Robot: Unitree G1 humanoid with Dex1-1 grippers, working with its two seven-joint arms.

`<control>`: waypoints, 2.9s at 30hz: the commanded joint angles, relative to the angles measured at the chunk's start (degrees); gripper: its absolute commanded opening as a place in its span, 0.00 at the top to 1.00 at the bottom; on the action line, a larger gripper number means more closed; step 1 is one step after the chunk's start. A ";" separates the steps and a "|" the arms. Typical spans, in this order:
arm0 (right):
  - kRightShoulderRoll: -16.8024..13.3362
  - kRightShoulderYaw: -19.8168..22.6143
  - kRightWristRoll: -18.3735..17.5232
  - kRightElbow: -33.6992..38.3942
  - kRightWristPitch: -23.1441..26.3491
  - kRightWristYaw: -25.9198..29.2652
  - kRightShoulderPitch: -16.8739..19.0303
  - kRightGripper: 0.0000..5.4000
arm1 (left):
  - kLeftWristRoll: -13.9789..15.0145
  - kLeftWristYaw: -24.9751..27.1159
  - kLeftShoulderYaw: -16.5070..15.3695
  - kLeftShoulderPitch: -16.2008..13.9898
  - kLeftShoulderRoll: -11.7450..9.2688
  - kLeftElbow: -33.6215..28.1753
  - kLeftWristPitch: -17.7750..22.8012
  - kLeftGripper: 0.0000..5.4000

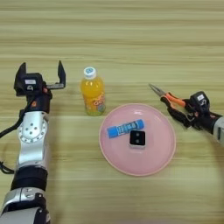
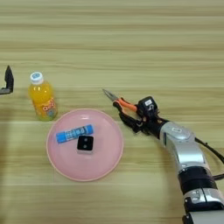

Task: Move the objects on the table

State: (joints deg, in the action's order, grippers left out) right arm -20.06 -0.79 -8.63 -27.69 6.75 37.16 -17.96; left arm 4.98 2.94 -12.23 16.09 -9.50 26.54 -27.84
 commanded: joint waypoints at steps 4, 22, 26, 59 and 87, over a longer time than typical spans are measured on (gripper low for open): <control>0.37 0.54 -0.49 2.11 -0.16 0.05 -0.10 0.35 | 0.40 0.37 0.01 0.34 -0.17 0.32 -0.01 0.00; -0.30 2.02 -5.01 19.00 2.68 0.63 2.31 0.35 | 0.29 0.37 0.06 0.30 -0.10 0.34 -0.17 0.00; -0.67 1.75 -5.57 22.28 3.60 1.74 3.43 0.35 | 0.29 0.38 0.07 0.31 -0.10 0.35 -0.18 0.00; -6.79 -4.67 -6.44 32.25 4.35 15.23 12.53 0.35 | 0.31 0.50 0.10 0.36 -0.14 0.43 -0.25 0.00; -7.33 -7.90 -3.51 25.60 0.77 16.80 12.98 0.30 | 0.42 0.80 -0.03 0.52 -0.22 0.67 -0.32 0.00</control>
State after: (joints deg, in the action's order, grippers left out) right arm -27.14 -8.62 -12.59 -1.51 7.95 54.12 -4.15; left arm 5.00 3.50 -12.21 16.09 -9.50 26.63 -27.92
